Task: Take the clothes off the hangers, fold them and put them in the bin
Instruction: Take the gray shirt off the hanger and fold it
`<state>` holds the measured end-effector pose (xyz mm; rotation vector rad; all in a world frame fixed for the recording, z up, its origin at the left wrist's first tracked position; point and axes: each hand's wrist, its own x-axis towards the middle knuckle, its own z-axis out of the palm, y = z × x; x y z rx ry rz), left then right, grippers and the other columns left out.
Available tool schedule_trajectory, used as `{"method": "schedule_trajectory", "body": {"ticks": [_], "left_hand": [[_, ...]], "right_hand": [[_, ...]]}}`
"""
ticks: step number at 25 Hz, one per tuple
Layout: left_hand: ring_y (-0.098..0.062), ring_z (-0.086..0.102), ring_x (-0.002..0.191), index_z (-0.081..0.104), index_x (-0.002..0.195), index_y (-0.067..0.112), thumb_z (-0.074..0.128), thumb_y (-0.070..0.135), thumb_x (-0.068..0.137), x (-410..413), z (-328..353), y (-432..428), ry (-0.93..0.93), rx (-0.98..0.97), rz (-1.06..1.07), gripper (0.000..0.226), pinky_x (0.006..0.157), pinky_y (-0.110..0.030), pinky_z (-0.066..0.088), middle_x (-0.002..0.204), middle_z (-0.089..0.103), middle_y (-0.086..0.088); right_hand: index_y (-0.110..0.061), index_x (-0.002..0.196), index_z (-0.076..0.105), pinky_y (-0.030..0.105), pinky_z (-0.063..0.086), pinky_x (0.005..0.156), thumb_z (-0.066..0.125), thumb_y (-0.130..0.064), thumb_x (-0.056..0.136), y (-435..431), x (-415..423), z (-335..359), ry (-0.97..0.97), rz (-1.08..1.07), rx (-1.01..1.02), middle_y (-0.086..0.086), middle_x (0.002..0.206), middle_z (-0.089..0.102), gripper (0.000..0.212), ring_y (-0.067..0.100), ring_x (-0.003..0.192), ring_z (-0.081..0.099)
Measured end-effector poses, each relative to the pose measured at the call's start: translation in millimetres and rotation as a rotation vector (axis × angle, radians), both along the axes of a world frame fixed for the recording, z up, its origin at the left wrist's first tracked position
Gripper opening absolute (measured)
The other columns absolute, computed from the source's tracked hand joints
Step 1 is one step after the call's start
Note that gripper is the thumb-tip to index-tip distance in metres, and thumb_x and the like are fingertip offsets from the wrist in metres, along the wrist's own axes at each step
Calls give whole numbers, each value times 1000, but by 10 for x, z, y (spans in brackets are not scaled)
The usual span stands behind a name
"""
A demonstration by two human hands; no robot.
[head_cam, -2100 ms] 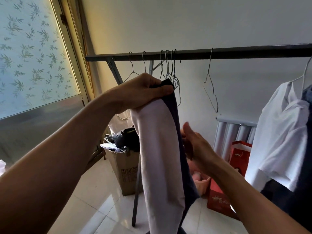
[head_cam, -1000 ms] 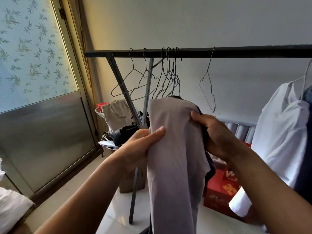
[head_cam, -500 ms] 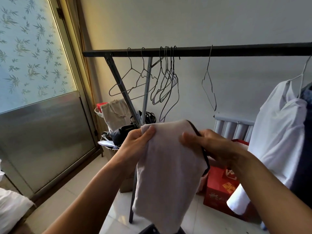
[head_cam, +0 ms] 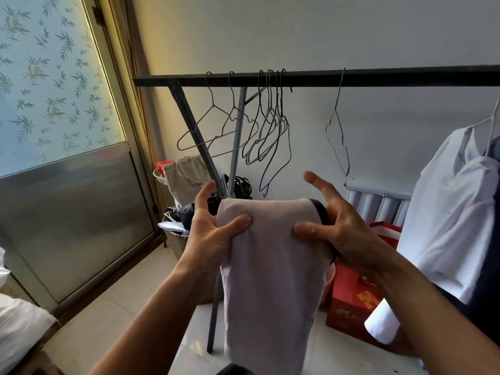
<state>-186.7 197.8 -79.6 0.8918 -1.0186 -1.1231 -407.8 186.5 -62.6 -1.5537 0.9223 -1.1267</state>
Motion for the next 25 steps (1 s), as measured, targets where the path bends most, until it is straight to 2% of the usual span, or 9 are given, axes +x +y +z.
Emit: {"method": "schedule_trajectory", "body": {"ticks": [2, 6, 10, 12, 15, 18, 20, 23, 25], "left_hand": [[-23, 70, 96, 48, 136, 27, 77, 7, 64, 21, 22, 18, -70, -89, -30, 80, 79, -31, 59, 107, 71, -6], [-13, 69, 97, 71, 105, 23, 78, 22, 63, 64, 91, 40, -344, -155, 53, 42, 91, -33, 55, 100, 75, 2], [-6, 69, 75, 74, 89, 20, 78, 32, 62, 179, 269, 75, -536, -184, 73, 30, 71, -25, 57, 82, 75, 5], [-14, 69, 71, 75, 82, 22, 78, 43, 62, 238, 336, 41, -593, -182, 130, 30, 63, -32, 59, 78, 74, 1], [-23, 68, 79, 75, 83, 25, 82, 65, 53, 287, 325, -20, -473, -137, 118, 50, 64, -39, 58, 86, 72, -4], [-18, 71, 89, 73, 101, 15, 89, 60, 43, 295, 107, 0, -153, -39, -299, 76, 71, -27, 57, 97, 74, -5], [-24, 70, 96, 75, 102, 15, 93, 51, 43, 264, -85, 77, -190, 32, -458, 71, 77, -31, 58, 103, 74, -10], [-33, 69, 98, 76, 96, 5, 90, 40, 59, 255, -211, 96, -278, 146, -341, 54, 79, -33, 59, 104, 73, -19], [-28, 71, 87, 73, 93, -4, 75, 29, 78, 277, -202, 97, -249, 168, -295, 36, 73, -29, 59, 96, 74, -20]], "right_hand": [[-33, 128, 48, 17, 54, 73, 79, -4, 75, 9, -13, -13, 154, 17, -59, -15, 114, 62, 69, 7, 98, 65], [-26, 98, 64, 13, 51, 67, 73, -5, 82, 28, 30, 10, 304, -139, -250, -4, 94, 66, 28, 1, 84, 63], [-23, 91, 66, 20, 50, 79, 74, -18, 82, -7, -6, 83, 358, -172, -370, -4, 101, 63, 13, 6, 93, 59], [-17, 89, 66, 27, 53, 72, 70, -23, 84, -15, 27, 124, 253, -99, -321, -1, 88, 67, 9, 11, 82, 63], [-20, 86, 67, 24, 52, 68, 68, -26, 84, -31, 119, 180, 107, -81, -271, -4, 79, 70, 7, 10, 76, 66], [-20, 90, 69, 27, 55, 73, 66, -34, 76, -71, 148, 222, 27, -54, -174, -2, 84, 73, 20, 14, 82, 68], [-15, 91, 68, 25, 56, 71, 64, -32, 76, -94, 131, 276, -32, -22, -92, 0, 83, 73, 23, 15, 79, 69], [-11, 88, 67, 20, 54, 60, 60, -24, 88, -124, 97, 346, -52, -22, 3, 1, 74, 70, 15, 10, 67, 67], [-6, 91, 66, 23, 51, 59, 56, -25, 94, -178, 47, 332, -43, -91, 113, 6, 74, 67, 22, 13, 64, 64]]}}
